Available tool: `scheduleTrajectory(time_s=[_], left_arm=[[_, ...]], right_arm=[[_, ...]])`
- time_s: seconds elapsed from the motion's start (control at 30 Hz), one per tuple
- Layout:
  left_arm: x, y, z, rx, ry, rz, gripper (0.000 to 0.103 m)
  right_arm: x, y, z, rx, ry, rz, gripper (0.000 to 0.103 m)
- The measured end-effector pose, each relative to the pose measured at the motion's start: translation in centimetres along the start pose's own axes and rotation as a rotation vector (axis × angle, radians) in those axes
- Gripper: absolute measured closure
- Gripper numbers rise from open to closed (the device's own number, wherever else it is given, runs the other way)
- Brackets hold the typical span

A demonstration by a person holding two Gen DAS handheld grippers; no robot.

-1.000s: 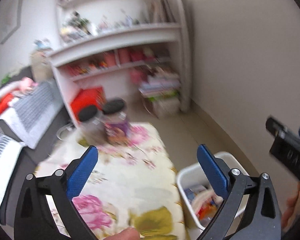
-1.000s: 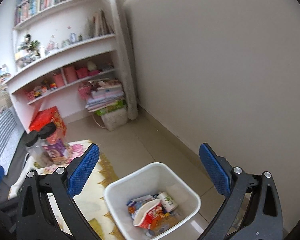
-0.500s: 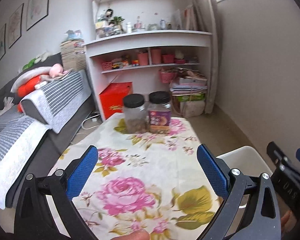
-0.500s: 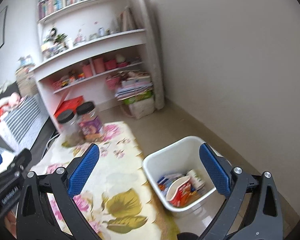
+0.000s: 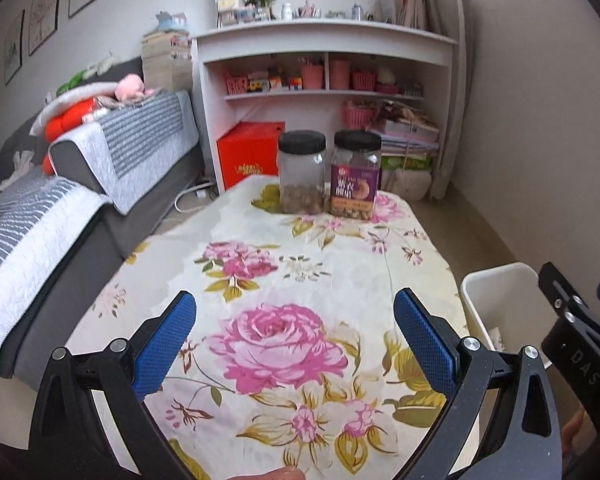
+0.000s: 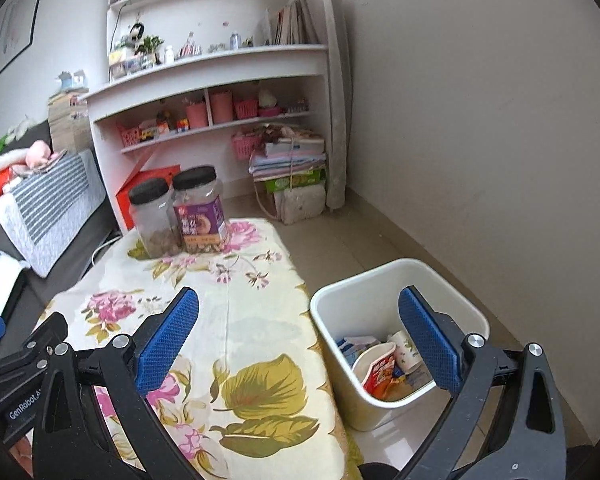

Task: Collect trash

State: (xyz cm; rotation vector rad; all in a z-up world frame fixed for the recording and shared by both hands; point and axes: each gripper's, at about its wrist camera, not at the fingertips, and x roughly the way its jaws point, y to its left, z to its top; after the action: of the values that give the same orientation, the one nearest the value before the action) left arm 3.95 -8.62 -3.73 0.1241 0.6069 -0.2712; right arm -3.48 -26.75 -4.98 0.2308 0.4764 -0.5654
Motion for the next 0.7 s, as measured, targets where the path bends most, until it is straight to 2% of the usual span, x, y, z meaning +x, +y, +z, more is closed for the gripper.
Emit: scheduleTrajectory(time_s=[0.23, 0.7], left_arm=[[0.9, 0.3, 0.0, -0.010, 0.028, 0.006, 0.007], [1.2, 0.7, 0.1, -0.029, 0.037, 0.024, 0.007]], right_arm=[[1.0, 1.2, -0.5, -0.003, 0.032, 0.019, 0.007], [0.6, 1.7, -0.6, -0.049, 0.007, 0.002, 0.007]])
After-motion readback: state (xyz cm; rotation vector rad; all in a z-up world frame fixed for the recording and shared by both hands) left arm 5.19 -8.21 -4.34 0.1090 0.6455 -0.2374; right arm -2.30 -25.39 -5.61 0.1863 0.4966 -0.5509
